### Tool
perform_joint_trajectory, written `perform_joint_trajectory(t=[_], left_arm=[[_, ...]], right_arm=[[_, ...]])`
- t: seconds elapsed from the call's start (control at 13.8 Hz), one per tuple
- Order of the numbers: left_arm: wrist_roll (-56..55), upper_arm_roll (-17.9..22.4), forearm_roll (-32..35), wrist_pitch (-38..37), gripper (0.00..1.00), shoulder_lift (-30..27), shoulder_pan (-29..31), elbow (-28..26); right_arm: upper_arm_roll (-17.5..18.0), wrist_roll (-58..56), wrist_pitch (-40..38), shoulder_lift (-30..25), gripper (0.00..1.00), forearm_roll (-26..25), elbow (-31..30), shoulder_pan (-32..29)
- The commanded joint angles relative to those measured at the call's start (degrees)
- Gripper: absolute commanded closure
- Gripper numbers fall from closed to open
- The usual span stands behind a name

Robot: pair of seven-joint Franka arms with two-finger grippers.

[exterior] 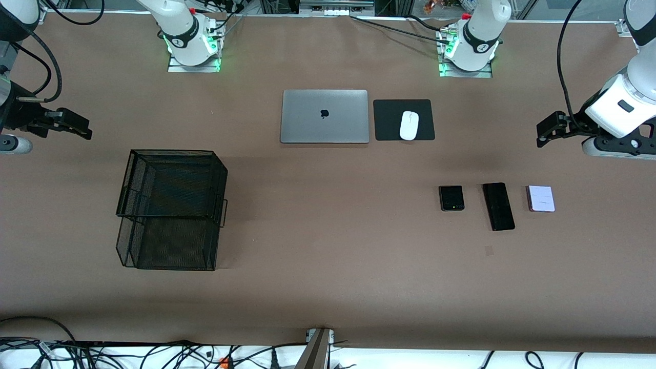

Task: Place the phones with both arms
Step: 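Reach the left gripper down to the small black flip phone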

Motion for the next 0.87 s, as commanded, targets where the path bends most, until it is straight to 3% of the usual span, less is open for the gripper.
perform_joint_trajectory(t=[0.0, 0.79], left_arm=[[1.0, -0.1, -0.6, -1.4, 0.00, 0.9, 0.5, 1.9], [-0.3, -0.4, -1.1, -3.4, 0.00, 1.6, 0.5, 1.9]], right_arm=[[0.6, -0.9, 0.2, -0.7, 0.00, 0.6, -0.3, -0.9], [0.6, -0.9, 0.3, -0.7, 0.00, 0.4, -0.5, -0.9]])
